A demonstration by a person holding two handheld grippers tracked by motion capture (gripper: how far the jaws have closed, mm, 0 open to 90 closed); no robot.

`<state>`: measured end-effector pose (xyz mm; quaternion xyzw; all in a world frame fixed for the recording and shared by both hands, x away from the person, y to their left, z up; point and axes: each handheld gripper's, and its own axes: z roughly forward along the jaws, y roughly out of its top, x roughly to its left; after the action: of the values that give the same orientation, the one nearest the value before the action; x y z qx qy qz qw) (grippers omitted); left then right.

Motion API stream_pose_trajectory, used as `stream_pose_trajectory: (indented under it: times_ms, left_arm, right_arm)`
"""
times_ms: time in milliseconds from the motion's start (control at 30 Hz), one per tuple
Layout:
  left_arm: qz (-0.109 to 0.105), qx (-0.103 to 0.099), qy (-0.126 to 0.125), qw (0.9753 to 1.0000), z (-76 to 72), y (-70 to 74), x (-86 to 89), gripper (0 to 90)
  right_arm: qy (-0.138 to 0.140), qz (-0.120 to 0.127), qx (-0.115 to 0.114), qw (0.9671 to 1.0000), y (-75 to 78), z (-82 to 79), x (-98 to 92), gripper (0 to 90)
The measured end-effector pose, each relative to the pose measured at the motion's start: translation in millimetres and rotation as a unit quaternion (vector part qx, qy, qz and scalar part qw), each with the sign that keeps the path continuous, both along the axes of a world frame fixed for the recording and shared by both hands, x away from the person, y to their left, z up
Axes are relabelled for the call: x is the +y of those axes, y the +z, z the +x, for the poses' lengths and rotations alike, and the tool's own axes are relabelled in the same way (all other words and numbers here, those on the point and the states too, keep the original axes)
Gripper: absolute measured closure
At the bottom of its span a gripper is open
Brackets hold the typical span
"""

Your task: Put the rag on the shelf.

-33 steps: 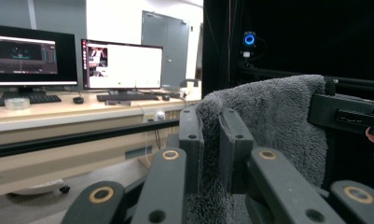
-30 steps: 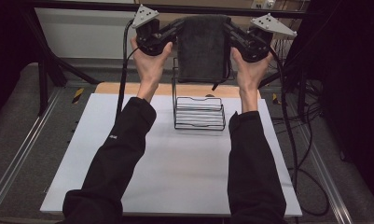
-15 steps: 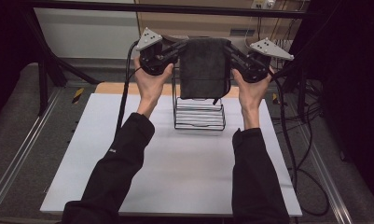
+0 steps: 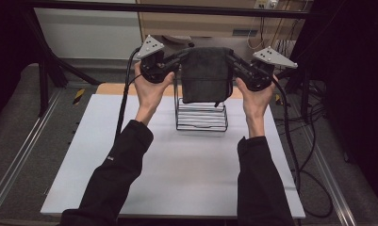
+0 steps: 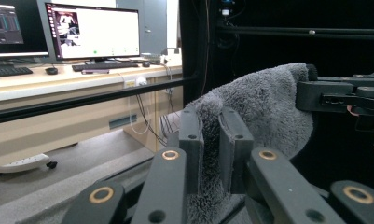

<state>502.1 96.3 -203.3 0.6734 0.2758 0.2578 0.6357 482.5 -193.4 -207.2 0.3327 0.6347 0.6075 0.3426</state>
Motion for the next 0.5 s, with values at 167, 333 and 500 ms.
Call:
stream_pose_trajectory:
  times_ms: [167,333,500]
  left_arm:
    - [0.007,0.0,-0.008,0.9999,-5.8,-2.4,2.4,80.5]
    - [0.015,0.007,-0.01,0.9998,-9.1,-4.7,3.6,80.4]
    - [0.022,0.007,-0.013,0.9997,-13.5,-5.8,2.9,80.4]
  right_arm:
    - [0.004,-0.005,0.005,1.0,-1.9,-3.9,-0.5,80.1]
    - [0.006,-0.012,0.009,0.9999,-4.8,-8.4,0.5,80.1]
    - [0.007,-0.013,0.012,0.9998,-8.1,-10.9,-0.2,80.1]
